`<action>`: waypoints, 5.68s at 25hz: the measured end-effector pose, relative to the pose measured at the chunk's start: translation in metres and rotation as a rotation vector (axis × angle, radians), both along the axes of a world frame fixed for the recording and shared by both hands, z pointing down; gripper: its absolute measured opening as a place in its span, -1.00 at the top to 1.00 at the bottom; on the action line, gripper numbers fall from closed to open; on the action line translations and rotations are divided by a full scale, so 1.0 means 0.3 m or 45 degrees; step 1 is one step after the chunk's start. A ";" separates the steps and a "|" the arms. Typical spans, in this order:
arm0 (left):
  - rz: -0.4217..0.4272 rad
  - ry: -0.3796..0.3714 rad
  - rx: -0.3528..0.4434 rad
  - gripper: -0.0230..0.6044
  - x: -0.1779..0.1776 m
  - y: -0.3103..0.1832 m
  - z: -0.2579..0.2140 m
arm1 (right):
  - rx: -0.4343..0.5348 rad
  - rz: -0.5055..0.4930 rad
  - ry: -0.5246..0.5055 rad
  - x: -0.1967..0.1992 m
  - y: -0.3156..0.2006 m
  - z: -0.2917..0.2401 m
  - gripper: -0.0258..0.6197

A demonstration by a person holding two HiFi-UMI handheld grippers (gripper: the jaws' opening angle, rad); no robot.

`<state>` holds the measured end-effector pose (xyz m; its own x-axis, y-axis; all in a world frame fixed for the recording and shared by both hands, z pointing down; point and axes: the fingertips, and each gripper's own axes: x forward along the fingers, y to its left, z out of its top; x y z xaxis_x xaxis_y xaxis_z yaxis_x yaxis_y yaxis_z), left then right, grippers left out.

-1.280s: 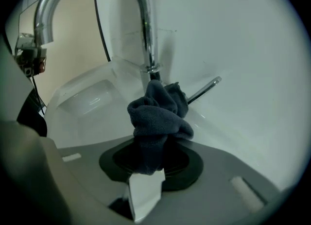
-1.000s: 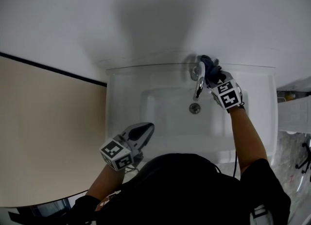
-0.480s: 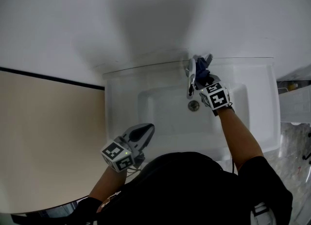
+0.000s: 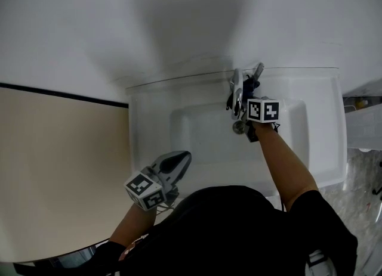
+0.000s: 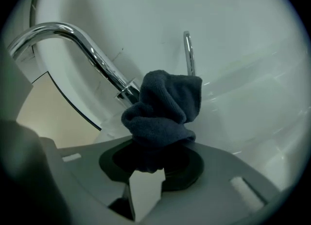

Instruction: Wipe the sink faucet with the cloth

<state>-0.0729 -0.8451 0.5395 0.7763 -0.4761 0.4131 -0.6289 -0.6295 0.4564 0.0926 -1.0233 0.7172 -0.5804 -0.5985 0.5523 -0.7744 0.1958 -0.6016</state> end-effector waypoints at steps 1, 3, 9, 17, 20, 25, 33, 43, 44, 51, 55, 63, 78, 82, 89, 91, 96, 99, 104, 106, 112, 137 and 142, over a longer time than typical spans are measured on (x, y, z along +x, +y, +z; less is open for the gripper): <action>-0.001 0.002 -0.003 0.93 -0.003 0.002 0.002 | -0.010 0.004 -0.007 -0.005 -0.002 0.005 0.60; -0.007 0.000 -0.006 0.93 -0.017 0.003 0.003 | -0.024 0.003 -0.006 -0.011 -0.003 0.009 0.60; -0.038 0.033 -0.011 0.93 -0.045 -0.001 0.017 | 0.024 -0.169 0.104 -0.069 0.017 0.022 0.60; -0.072 0.078 0.011 0.93 -0.090 -0.001 0.010 | 0.207 -0.388 0.415 -0.151 0.055 -0.011 0.60; -0.115 0.097 -0.009 0.93 -0.153 0.000 0.033 | 0.298 -0.403 0.414 -0.146 0.074 0.017 0.59; -0.154 0.106 -0.056 0.93 -0.194 0.019 0.071 | 0.447 -0.511 0.494 -0.241 0.129 0.034 0.59; -0.145 0.163 -0.062 0.93 -0.268 0.009 0.075 | 0.477 -0.445 0.864 -0.250 0.096 0.039 0.59; -0.021 0.230 -0.062 0.93 -0.472 -0.008 0.070 | 0.380 -0.004 0.734 -0.279 0.049 -0.076 0.59; -0.013 0.232 -0.063 0.93 -0.489 -0.007 0.069 | 0.398 0.056 0.712 -0.274 0.029 -0.101 0.59; 0.025 0.223 -0.080 0.93 -0.579 0.005 0.097 | 0.346 0.390 0.642 -0.163 -0.047 -0.086 0.59; 0.021 0.218 -0.093 0.93 -0.607 0.009 0.105 | 0.216 0.456 0.555 -0.126 -0.039 0.005 0.59; -0.022 0.277 -0.069 0.93 -0.649 -0.011 0.088 | 0.219 -0.231 0.664 -0.280 0.232 -0.004 0.59; -0.055 0.416 0.057 0.93 -0.676 -0.032 0.044 | 0.259 -1.519 1.750 -0.481 0.091 -0.683 0.59; -0.076 0.432 0.050 0.93 -0.684 -0.019 0.064 | -0.141 -1.784 1.959 -0.427 -0.009 -0.506 0.59; -0.160 0.443 0.028 0.93 -0.750 0.016 0.084 | -0.641 -1.964 2.353 -0.243 -0.045 -0.171 0.59; -0.179 0.427 0.006 0.93 -0.769 0.025 0.104 | -0.703 -1.908 2.400 -0.189 -0.057 -0.113 0.59; -0.189 0.397 -0.013 0.93 -0.792 0.048 0.125 | -0.762 -1.742 2.422 -0.175 -0.087 -0.004 0.59; -0.191 0.387 -0.022 0.93 -0.789 0.054 0.132 | -0.773 -1.732 2.458 -0.161 -0.094 0.056 0.59; -0.202 0.378 -0.029 0.93 -0.792 0.052 0.137 | -0.742 -1.582 2.337 -0.169 -0.104 0.078 0.59; -0.194 0.390 -0.017 0.93 -0.780 0.057 0.127 | -0.655 -1.415 2.185 -0.198 -0.073 0.069 0.59; -0.155 0.405 0.030 0.93 -0.702 0.045 0.081 | 0.161 -1.015 1.913 -0.429 0.134 -0.071 0.58; -0.167 0.185 0.014 0.93 -0.148 0.052 -0.007 | 0.551 -0.673 1.063 -0.073 0.072 0.023 0.59; -0.127 0.162 0.010 0.93 -0.081 0.066 -0.020 | 0.503 -0.580 0.917 -0.078 0.058 0.026 0.59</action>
<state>-0.0973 -0.8252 0.5334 0.7711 -0.5561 0.3100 -0.6256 -0.5710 0.5316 0.0692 -1.0059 0.7250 -0.4025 -0.6186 0.6748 -0.7328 0.6595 0.1674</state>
